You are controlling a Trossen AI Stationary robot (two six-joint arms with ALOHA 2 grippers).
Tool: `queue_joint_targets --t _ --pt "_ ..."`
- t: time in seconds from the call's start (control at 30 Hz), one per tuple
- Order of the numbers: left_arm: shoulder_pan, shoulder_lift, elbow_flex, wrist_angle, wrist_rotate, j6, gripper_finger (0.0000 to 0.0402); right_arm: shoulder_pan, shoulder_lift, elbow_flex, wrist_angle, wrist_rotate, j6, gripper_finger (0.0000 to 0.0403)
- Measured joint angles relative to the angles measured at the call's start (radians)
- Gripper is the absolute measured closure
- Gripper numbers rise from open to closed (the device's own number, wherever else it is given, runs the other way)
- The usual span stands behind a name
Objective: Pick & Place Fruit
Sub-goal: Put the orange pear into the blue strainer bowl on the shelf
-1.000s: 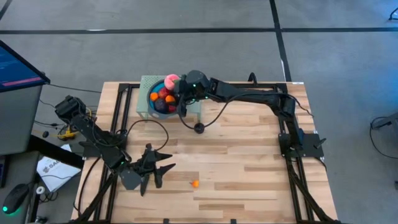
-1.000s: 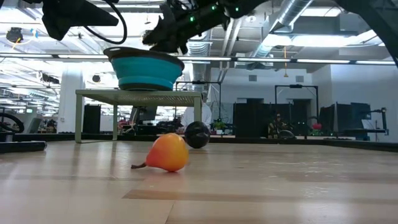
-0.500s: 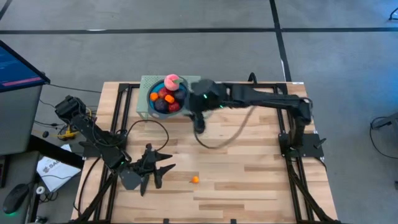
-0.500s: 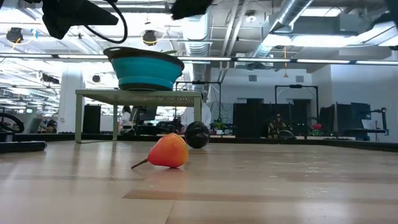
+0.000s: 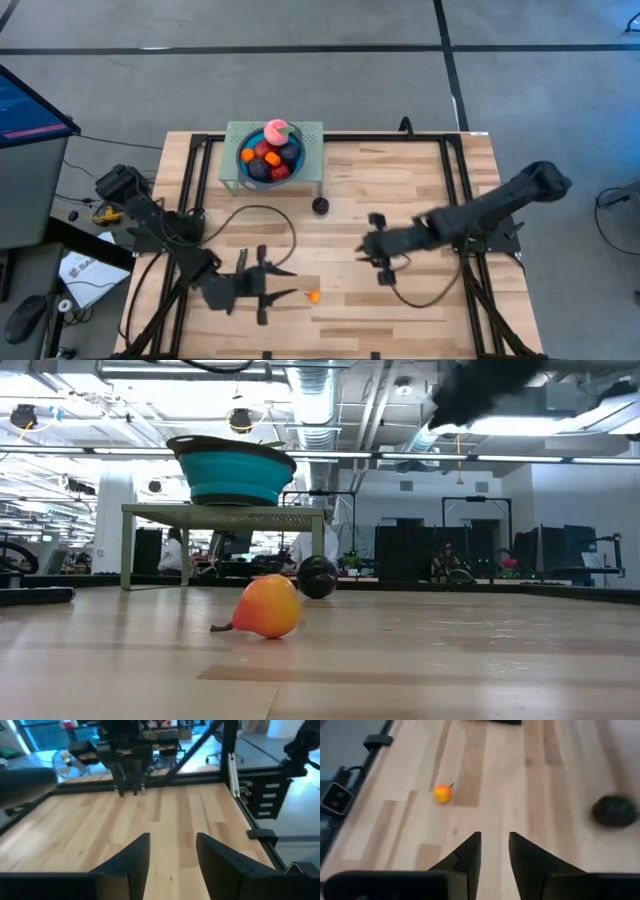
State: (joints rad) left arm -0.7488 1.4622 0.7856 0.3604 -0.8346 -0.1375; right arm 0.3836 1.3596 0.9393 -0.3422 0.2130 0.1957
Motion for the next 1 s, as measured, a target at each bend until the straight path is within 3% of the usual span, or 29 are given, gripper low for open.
queue_joint_targets --t 0.17,0.27,0.37,0.53,0.73,0.83,1.0 --pt "0.069 0.1 0.081 -0.024 0.188 -0.001 0.0237 0.132 -0.032 -0.282 0.334 0.178 0.212 0.0315" --pt "0.1 0.136 0.142 -0.139 0.301 0.001 0.0214 0.175 0.02 -0.402 0.582 0.287 0.287 0.0315" --pt "0.128 0.171 0.196 -0.235 0.409 -0.013 0.0184 0.186 0.11 -0.471 0.785 0.336 0.308 0.0315" --pt "0.162 0.27 0.218 -0.237 0.59 -0.109 0.013 0.16 0.278 -0.476 0.971 0.342 0.311 0.0315" --pt "0.167 0.372 0.215 -0.28 0.593 -0.199 0.0104 0.143 0.451 -0.434 1.166 0.336 0.311 0.0315" --pt "0.164 0.402 0.215 -0.3 0.543 -0.274 0.011 0.143 0.51 -0.41 1.22 0.32 0.311 0.0315" --pt "0.155 0.436 0.216 -0.345 0.438 -0.422 0.0138 0.144 0.525 -0.399 1.172 0.203 0.347 0.0315"
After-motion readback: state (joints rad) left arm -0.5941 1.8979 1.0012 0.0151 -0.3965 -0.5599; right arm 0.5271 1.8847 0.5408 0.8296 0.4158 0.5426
